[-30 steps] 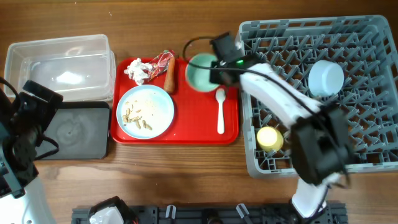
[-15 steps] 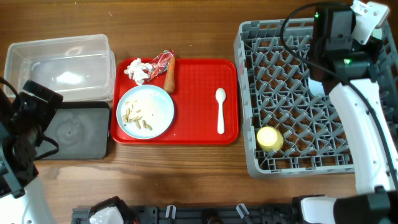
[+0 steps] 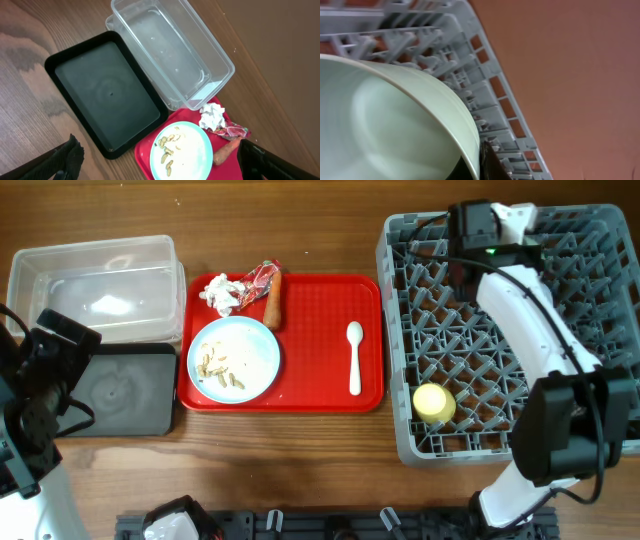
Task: Sort waste into correct bins and load items into the dishwasher rack
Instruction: 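Carry the teal bowl into the rack beside the light-blue bowl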
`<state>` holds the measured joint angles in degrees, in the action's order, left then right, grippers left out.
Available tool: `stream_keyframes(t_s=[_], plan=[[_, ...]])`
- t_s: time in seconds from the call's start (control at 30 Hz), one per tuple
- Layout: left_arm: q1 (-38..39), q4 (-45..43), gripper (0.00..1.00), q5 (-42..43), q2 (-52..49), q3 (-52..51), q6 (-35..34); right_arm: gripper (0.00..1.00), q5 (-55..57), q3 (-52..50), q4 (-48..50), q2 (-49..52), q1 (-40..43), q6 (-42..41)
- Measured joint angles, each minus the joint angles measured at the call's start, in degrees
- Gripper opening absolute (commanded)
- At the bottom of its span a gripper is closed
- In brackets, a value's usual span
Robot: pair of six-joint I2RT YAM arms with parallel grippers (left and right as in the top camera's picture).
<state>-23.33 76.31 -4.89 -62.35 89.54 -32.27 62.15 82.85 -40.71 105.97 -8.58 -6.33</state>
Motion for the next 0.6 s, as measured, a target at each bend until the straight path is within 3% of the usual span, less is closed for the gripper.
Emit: stream_keyframes(t_s=[0.6], plan=[[0.00,0.02,1.00,0.00,0.00,-0.02,0.00,0.04,5.97,0.15,-0.22,4.63,-9.42,0.02]])
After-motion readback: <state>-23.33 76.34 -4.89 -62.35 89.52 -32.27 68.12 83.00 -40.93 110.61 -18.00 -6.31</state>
